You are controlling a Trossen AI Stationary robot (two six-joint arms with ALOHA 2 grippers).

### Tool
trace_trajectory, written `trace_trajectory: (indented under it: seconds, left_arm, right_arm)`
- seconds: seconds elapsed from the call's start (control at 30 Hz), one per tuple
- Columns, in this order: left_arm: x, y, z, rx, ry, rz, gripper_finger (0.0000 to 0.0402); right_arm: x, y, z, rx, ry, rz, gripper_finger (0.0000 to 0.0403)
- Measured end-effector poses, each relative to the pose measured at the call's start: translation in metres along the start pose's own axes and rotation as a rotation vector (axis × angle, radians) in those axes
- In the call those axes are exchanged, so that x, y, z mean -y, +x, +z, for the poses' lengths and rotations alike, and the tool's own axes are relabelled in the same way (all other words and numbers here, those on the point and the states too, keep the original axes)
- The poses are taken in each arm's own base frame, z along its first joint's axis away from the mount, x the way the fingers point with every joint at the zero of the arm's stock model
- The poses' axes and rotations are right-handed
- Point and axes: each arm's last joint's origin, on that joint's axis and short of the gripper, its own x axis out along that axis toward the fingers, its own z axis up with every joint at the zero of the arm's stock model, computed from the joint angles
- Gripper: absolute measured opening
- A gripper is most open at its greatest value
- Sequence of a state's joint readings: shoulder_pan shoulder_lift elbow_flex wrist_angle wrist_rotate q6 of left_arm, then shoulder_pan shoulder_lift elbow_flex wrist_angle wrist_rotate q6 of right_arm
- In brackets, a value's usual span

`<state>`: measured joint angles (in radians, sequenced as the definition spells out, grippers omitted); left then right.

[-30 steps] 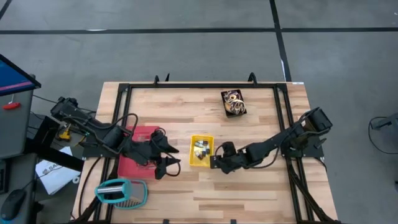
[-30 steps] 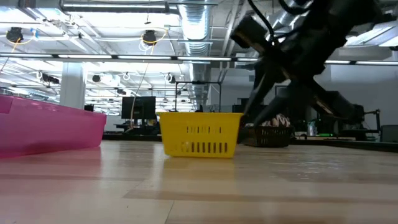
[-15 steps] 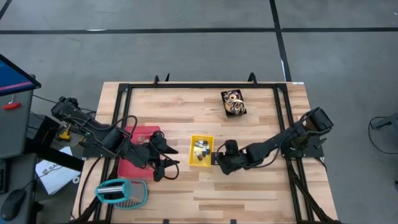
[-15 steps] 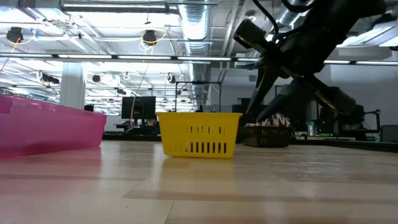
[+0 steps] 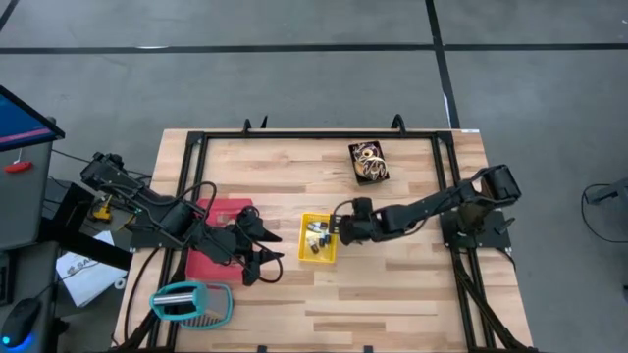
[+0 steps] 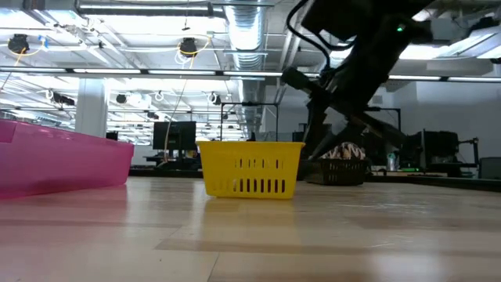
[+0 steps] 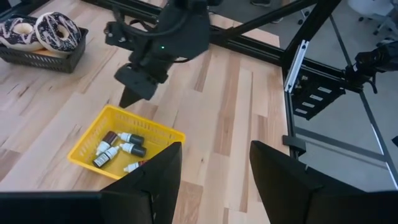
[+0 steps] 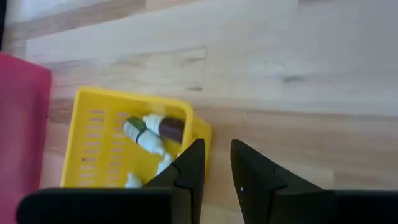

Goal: Pick & Place Food Item
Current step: Adjust the yellow bin

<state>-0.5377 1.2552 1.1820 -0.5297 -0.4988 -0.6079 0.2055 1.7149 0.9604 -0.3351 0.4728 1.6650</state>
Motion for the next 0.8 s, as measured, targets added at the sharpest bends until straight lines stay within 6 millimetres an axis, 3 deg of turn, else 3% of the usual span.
trace_trajectory:
  seconds: [0.4, 0.8]
  left_arm:
    - [-0.001, 0.0, 0.0, 0.011, -0.002, 0.016, 0.0186]
    - [-0.002, 0.001, 0.001, 0.017, -0.004, 0.029, 0.0186]
  right_arm:
    - [-0.004, 0.012, 0.024, -0.013, -0.038, 0.003, 0.0071]
    - [-0.006, 0.012, 0.025, -0.013, -0.033, 0.022, 0.0071]
